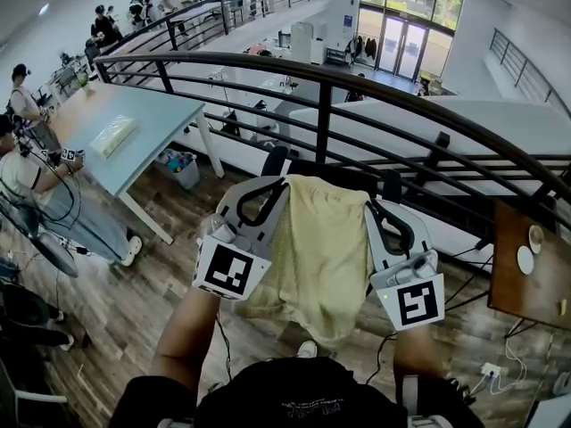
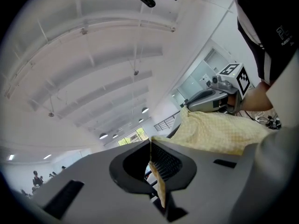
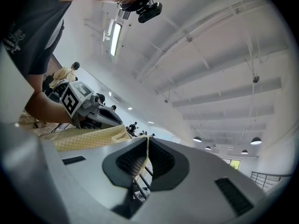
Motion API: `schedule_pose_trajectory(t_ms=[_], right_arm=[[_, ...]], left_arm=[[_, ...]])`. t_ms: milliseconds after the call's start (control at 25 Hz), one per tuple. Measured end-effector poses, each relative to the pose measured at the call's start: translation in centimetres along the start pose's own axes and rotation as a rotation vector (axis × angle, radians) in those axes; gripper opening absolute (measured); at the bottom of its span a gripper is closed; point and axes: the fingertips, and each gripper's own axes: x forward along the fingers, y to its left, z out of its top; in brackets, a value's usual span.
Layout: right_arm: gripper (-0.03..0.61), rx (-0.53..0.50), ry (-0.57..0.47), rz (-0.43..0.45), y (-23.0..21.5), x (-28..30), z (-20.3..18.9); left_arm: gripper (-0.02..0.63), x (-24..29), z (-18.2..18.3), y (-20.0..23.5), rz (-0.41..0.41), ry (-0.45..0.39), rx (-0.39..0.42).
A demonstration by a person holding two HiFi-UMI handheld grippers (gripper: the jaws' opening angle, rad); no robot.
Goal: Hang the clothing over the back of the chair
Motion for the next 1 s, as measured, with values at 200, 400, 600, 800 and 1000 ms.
schedule_pose_trajectory(t_ms=[200,400,600,800,1000], right_arm=[[0.026,0.018,0.0,0.015,-0.9,0.8,-1.2],[0.026,0.015,0.011,0.019,-1.1,0.9,-1.9],[0.026,0.018,0.052,0.032,-1.1,0.8,-2.8],[0.026,-0.013,0.085,0.026,0.2,0.3,-3.3],[0.026,-0.035,0.155,0.006,0.5,0.3,-4.3]], left_arm=[[0.021,1.4,-1.6,0.0,-0.008,0.033,-0.024],[0.021,2.2,-2.4,-0.5,-0.045,0.058,-0.033],[0.021,2.6,-2.6,-1.3,-0.115,0.065,-0.013],[0.021,1.8,-1.9,-1.7,-0.146,-0.01,-0.034],[0.021,1.7,-2.9,-1.7,-0.184,0.007,-0.035]])
